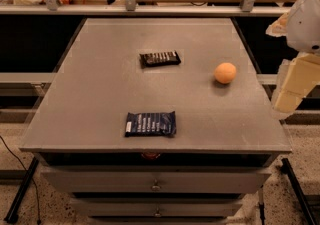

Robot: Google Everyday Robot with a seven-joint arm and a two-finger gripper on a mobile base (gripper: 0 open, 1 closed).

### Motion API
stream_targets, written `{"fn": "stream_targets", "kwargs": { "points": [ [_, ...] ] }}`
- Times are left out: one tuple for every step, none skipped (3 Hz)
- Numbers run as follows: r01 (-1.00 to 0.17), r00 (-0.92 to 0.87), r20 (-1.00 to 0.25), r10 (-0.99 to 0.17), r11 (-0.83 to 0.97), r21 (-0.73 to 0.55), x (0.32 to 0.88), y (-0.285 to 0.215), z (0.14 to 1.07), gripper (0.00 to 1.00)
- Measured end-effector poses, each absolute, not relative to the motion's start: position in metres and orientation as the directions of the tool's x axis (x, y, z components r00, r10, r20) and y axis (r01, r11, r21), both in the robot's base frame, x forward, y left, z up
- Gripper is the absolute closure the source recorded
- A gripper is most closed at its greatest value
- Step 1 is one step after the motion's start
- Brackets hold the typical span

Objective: Move rxbar chocolate near rxbar blueberry

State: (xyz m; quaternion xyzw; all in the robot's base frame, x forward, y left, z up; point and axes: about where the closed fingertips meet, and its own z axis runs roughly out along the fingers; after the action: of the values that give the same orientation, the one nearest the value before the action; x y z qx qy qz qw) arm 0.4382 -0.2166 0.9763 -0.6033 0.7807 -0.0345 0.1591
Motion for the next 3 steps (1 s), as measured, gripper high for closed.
{"fn": "stream_targets", "kwargs": {
  "points": [
    [-0.931,-0.221,-0.207,-0.953,0.270,-0.246,0.438,-0.217,0.976,0.00],
    [-0.934,-0.203,-0.198,-0.959,0.250,-0.255,0.449,-0.215,0.978,0.00],
    [-0.942,-0.164,-0.175,-0.971,0.206,-0.264,0.474,-0.212,0.978,0.00]
  ]
}}
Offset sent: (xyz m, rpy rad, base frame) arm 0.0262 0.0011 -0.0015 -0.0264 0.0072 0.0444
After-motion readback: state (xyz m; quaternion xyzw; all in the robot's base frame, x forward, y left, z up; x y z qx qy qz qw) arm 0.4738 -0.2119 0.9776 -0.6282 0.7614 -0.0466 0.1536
